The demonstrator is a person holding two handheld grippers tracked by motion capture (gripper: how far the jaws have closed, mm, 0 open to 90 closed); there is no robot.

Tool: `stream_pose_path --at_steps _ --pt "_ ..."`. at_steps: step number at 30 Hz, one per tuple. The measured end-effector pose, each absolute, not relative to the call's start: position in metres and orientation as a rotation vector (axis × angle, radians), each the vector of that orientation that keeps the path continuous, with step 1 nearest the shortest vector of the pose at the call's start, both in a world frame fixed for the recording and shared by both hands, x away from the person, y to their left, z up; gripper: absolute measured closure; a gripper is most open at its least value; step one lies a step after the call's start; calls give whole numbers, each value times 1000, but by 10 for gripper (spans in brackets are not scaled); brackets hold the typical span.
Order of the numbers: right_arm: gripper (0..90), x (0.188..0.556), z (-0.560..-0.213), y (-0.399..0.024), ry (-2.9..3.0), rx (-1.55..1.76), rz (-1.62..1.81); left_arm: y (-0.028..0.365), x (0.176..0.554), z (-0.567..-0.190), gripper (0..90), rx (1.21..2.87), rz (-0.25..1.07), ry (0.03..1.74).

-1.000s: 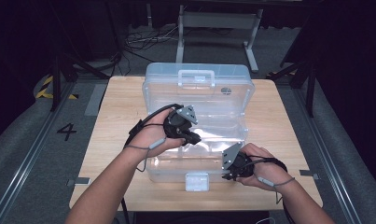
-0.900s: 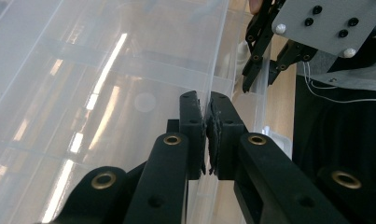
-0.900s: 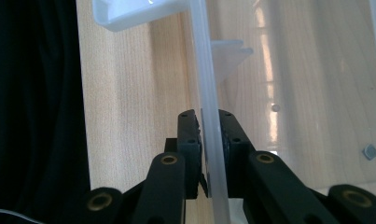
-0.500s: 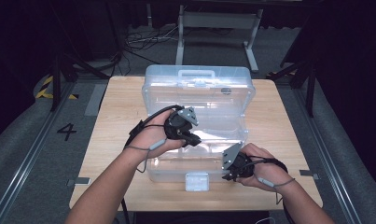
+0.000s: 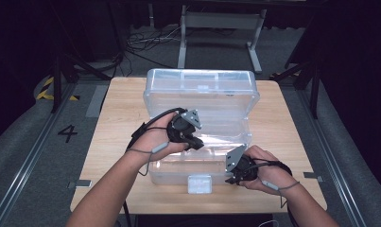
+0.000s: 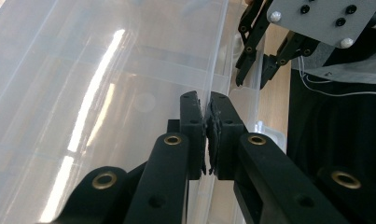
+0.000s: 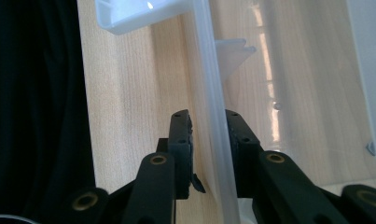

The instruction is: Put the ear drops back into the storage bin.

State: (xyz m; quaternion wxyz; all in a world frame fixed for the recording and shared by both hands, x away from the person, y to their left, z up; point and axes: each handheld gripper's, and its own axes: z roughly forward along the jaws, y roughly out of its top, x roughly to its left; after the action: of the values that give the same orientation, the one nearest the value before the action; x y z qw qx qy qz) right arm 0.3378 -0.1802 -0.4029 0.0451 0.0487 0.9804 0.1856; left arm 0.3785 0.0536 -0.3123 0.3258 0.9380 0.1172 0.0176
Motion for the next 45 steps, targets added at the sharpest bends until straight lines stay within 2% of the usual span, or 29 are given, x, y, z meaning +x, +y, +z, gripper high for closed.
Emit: stream_pose_path --at_steps 16,24,33,45 --pt "725 336 -397 -183 2987 144 593 54 378 -314 856 2458 34 312" --pt "746 330 -374 -191 2933 99 693 54 379 -314 856 2452 25 312" --pt "785 329 -363 -195 2919 101 736 55 379 -315 856 2445 16 314" --pt "900 324 -344 -201 2888 67 901 55 377 -315 855 2452 34 318"
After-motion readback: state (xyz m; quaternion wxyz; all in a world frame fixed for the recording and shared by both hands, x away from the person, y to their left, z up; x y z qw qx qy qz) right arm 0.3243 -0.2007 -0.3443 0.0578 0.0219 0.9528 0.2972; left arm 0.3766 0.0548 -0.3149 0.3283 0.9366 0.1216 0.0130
